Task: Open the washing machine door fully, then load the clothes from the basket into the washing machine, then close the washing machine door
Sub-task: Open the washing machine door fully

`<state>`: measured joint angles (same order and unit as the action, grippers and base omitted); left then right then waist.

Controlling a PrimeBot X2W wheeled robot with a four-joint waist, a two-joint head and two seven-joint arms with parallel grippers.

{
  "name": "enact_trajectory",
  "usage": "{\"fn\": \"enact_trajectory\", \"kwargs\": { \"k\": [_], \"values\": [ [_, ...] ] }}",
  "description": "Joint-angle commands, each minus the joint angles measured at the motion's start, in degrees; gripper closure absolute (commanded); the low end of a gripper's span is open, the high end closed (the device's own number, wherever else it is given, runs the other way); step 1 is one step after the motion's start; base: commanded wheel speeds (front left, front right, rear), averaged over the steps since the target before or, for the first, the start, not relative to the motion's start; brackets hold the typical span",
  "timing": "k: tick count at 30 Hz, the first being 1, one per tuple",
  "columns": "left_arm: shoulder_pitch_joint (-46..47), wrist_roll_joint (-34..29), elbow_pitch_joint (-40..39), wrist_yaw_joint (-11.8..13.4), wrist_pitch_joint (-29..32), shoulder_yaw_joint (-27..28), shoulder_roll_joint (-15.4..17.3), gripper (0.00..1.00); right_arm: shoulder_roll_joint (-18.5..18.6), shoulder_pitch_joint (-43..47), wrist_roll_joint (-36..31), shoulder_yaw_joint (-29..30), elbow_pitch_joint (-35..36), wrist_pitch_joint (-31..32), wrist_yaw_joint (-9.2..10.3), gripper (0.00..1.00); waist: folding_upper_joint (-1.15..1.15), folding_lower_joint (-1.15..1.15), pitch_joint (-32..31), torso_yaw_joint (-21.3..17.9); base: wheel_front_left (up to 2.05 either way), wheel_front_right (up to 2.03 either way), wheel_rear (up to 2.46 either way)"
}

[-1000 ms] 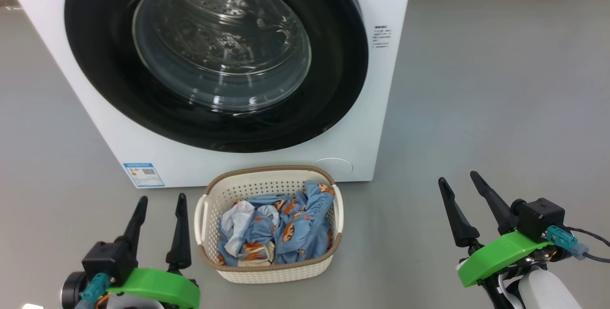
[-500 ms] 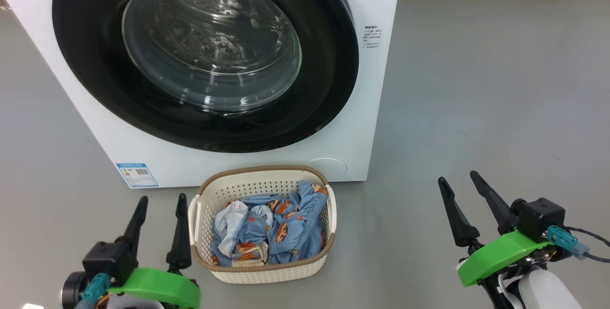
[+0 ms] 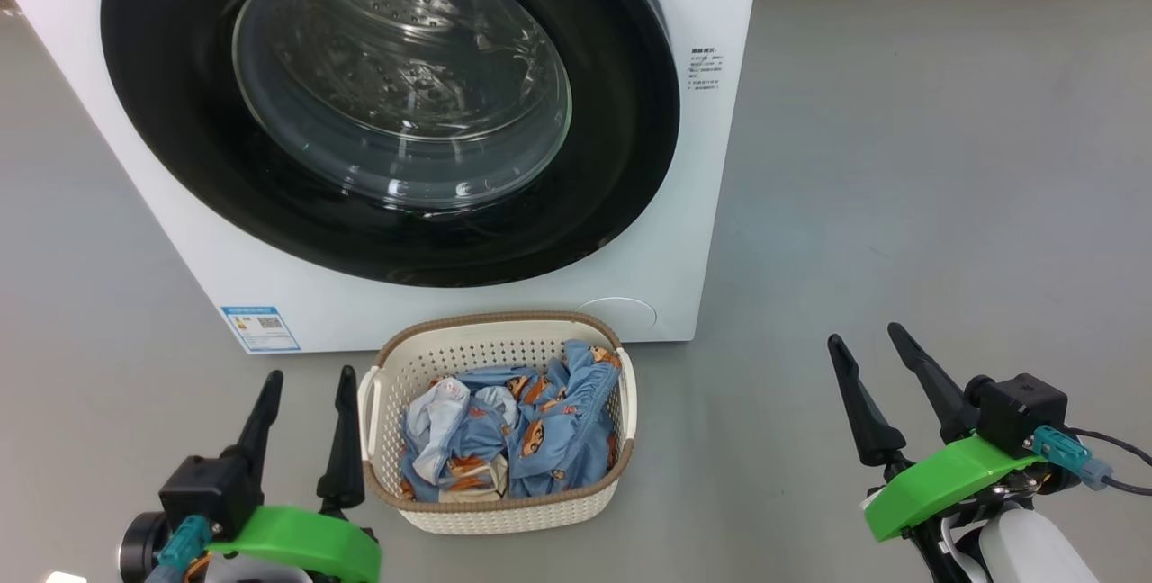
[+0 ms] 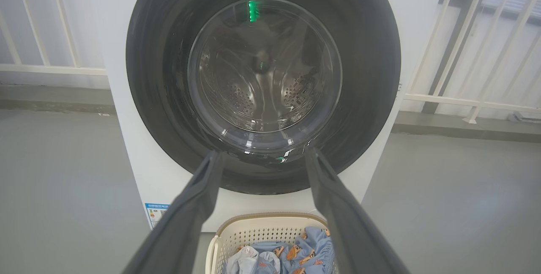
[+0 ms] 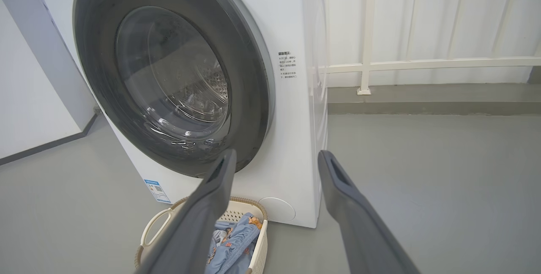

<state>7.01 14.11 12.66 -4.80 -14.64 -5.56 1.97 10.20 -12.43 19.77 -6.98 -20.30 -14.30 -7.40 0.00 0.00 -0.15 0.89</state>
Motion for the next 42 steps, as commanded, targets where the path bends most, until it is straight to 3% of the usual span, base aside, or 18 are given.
{"fn": "enact_trajectory", "kwargs": {
  "k": [1,23,38,39,41,42],
  "values": [
    [1.4,0.0,-1.2,0.0,-0.4,1.5,0.9,0.0,0.3,-1.8,0.1,-1.3,1.1,-0.7,-0.09,0.0,0.0,0.0,0.0,0.0,0.0,0.0,0.0],
    [1.5,0.1,-1.0,0.9,-0.4,0.8,0.9,0.0,1.3,-2.5,0.7,-1.6,0.5,-0.7,-0.09,0.0,0.0,0.0,0.3,0.4,0.0,0.0,0.0],
    [3.3,0.3,-1.7,2.1,-0.4,0.0,0.9,0.0,4.2,-9.2,4.5,0.2,-0.3,-0.7,-0.09,0.0,0.0,0.0,4.2,1.9,0.0,0.0,0.0],
    [3.5,0.1,-1.8,2.1,-0.4,0.0,0.9,0.0,4.5,-9.9,4.9,0.4,-0.3,-0.7,-0.09,0.03,0.0,0.0,4.5,2.1,0.0,0.0,0.0],
    [3.8,-0.1,-2.2,2.2,-0.4,-0.1,0.9,0.0,5.3,-11.3,5.5,0.6,-0.5,-0.7,-0.09,0.55,0.0,0.0,5.0,2.4,0.0,0.0,0.0],
    [3.9,-0.2,-2.3,2.2,-0.4,-0.1,0.9,0.0,5.6,-12.1,6.1,0.8,-0.4,-0.7,-0.09,0.67,0.0,0.0,5.3,2.5,0.0,0.0,0.0]
  ]
}}
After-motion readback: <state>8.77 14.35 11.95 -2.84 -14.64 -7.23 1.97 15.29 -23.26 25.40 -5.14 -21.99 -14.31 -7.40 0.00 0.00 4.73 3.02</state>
